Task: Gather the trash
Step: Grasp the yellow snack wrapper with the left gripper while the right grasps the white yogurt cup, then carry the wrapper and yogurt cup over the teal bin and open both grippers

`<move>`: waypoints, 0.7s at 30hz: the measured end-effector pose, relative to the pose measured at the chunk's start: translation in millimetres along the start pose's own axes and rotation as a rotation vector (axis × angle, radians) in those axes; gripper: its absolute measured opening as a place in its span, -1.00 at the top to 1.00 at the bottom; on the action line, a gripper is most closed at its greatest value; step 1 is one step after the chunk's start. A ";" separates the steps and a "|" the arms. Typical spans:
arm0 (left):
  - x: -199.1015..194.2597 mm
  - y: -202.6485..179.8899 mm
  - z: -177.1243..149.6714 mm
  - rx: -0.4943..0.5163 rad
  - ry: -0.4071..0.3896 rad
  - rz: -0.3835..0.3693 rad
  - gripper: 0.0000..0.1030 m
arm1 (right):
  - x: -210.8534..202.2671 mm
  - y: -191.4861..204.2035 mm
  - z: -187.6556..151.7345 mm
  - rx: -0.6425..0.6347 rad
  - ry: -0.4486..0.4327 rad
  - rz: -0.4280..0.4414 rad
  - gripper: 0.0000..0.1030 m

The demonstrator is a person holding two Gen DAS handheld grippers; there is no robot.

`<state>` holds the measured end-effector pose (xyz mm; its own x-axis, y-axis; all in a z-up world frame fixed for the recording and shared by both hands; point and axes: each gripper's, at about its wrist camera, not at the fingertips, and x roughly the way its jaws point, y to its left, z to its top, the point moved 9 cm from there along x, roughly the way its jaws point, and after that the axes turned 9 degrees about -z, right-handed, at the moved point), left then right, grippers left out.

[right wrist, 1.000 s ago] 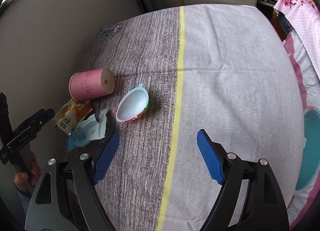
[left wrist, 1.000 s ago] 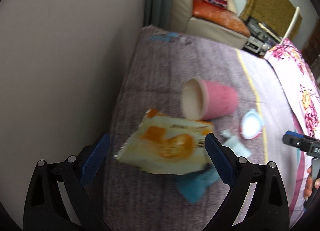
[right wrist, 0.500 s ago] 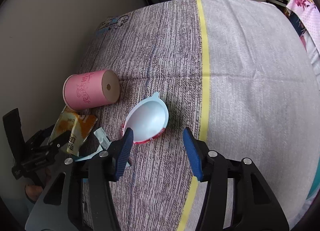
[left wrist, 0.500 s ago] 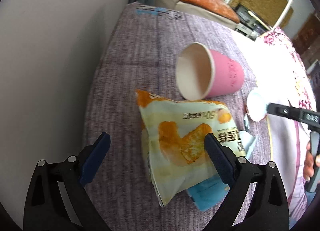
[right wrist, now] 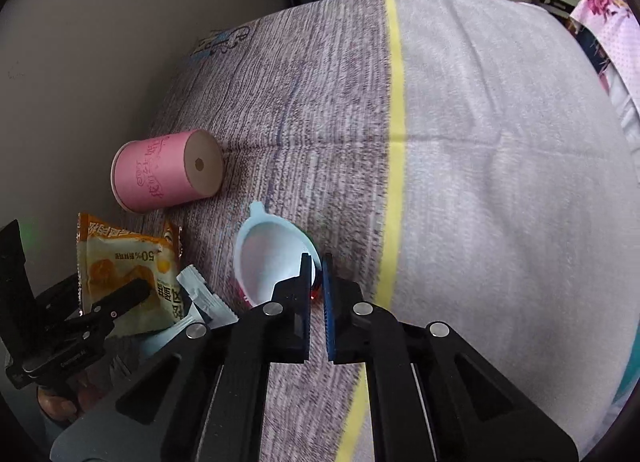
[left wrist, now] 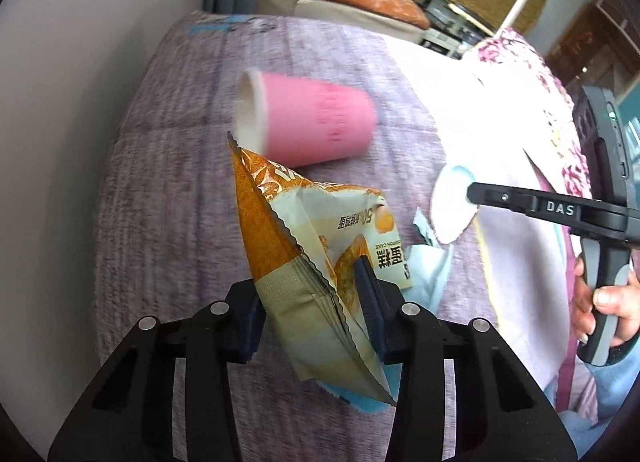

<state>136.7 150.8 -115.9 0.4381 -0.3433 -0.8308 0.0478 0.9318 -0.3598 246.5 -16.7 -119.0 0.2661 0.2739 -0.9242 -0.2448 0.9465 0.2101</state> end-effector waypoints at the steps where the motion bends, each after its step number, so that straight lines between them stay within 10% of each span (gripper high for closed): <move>1: -1.2 -7.1 0.7 0.010 -0.004 -0.007 0.17 | -3.2 -7.2 -3.2 0.007 -0.008 -0.003 0.90; 14: 14.4 -43.7 19.8 0.051 -0.016 0.007 0.17 | -28.3 -38.6 -11.9 0.116 0.000 0.110 0.81; 21: 13.2 -29.9 15.8 0.003 -0.008 0.005 0.17 | -11.9 -15.1 1.2 0.101 0.007 0.137 0.38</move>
<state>155.3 120.3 -109.4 0.4454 -0.3379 -0.8291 0.0487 0.9338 -0.3544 248.2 -34.1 -110.8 0.2298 0.4003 -0.8871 -0.1828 0.9130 0.3646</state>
